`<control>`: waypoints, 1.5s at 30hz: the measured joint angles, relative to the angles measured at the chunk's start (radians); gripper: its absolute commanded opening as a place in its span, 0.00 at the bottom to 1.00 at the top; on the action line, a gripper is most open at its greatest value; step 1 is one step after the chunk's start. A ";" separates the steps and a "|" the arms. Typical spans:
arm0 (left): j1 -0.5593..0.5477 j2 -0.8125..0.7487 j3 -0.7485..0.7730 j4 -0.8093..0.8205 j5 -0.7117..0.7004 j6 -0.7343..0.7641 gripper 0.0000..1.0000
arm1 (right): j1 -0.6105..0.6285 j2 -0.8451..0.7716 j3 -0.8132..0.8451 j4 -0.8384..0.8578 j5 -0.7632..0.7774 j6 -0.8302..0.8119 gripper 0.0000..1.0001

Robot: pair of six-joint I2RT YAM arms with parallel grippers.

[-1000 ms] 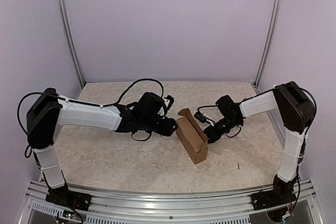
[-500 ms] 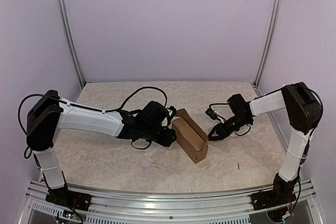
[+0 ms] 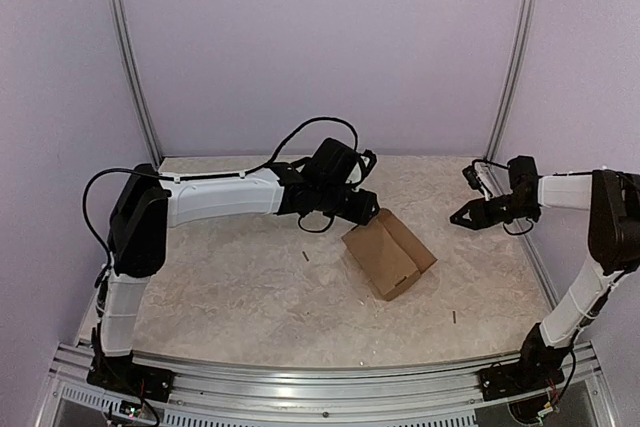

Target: Fold the paper box

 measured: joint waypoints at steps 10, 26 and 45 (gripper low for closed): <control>0.006 0.051 -0.043 -0.015 -0.009 0.058 0.57 | -0.104 -0.096 -0.034 0.007 -0.021 -0.059 0.46; -0.167 -0.079 -0.205 -0.013 -0.125 0.003 0.57 | 0.214 0.048 -0.002 -0.007 0.132 -0.153 0.47; -0.099 -0.261 -0.528 -0.007 -0.246 -0.077 0.57 | 0.502 -0.069 -0.103 -0.119 0.380 -0.265 0.46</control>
